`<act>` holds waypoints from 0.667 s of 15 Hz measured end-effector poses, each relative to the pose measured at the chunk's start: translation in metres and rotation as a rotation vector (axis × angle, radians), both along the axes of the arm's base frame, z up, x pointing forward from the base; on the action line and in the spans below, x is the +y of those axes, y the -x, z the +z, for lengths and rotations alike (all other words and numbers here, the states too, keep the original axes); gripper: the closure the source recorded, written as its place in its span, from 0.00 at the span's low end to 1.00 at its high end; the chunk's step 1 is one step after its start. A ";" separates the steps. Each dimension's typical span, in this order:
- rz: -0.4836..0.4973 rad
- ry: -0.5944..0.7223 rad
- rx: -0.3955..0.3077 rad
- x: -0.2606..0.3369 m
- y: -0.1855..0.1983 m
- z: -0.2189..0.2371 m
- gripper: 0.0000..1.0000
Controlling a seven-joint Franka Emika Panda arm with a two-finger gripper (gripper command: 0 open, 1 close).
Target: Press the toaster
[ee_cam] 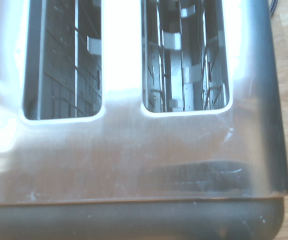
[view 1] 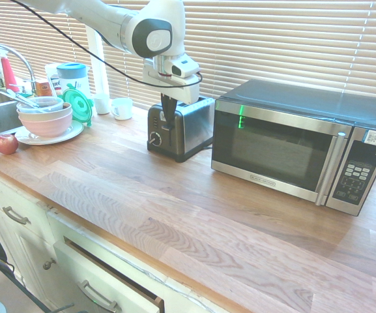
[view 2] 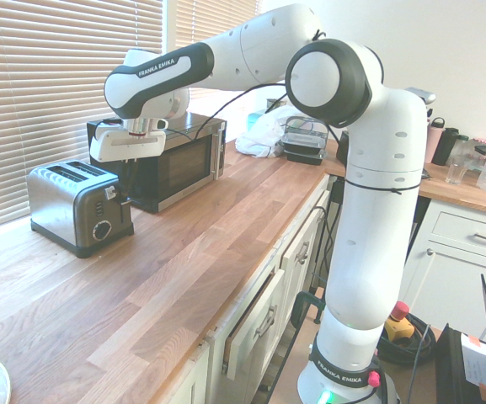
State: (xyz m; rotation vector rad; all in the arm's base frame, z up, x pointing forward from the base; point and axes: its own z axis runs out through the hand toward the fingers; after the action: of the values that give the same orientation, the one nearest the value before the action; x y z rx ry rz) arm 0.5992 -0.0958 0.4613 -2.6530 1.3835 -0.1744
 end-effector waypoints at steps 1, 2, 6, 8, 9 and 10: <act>0.000 0.000 0.003 0.000 -0.001 -0.003 1.00; -0.001 0.000 0.008 0.000 -0.002 -0.006 1.00; -0.002 -0.001 0.033 -0.001 -0.006 -0.024 1.00; -0.003 -0.001 0.046 -0.002 -0.008 -0.033 1.00; -0.003 -0.002 0.050 -0.002 -0.009 -0.036 1.00; -0.003 -0.002 0.054 -0.003 -0.010 -0.038 1.00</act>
State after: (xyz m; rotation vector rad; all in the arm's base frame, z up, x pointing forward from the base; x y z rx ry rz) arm 0.6090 -0.0984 0.4234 -2.6730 1.4033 -0.1028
